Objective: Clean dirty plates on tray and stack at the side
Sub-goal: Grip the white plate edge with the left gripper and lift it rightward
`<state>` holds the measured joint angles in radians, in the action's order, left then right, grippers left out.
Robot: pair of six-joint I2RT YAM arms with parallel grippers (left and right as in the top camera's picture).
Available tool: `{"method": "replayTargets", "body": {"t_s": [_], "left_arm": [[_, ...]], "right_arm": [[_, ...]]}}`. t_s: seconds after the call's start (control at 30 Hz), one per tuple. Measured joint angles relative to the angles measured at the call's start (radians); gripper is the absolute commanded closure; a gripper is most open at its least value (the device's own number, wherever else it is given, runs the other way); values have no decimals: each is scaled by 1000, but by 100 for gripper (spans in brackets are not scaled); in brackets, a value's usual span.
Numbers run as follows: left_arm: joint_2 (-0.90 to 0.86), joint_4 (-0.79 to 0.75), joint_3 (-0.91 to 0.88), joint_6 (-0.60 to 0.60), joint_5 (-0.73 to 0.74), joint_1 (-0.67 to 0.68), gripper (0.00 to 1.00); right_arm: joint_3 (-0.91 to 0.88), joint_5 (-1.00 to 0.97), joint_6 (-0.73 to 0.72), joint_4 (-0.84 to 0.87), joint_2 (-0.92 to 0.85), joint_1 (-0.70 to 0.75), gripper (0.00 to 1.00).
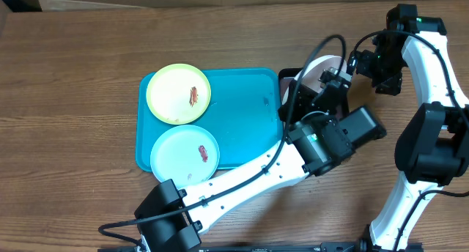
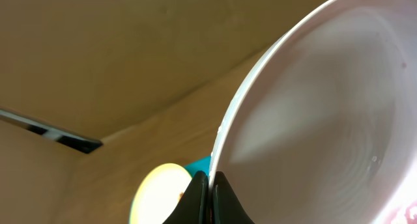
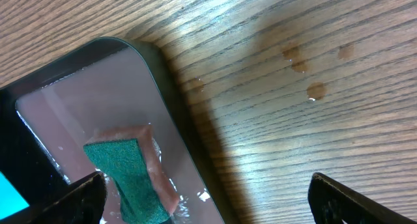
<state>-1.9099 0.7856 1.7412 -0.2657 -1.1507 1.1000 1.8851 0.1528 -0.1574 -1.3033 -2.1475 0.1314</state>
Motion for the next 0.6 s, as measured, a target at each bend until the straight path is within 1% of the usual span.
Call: {"method": "replayTargets", "body": {"t_s": [0.27,0.6], "left_arm": [[0,6,0,16,-106,34,96],[0,29,0,64,-130,82,96]], "right_arm": [[0,0,0,0,0,0,0],[0,0,0,0,0,0,0]]}}
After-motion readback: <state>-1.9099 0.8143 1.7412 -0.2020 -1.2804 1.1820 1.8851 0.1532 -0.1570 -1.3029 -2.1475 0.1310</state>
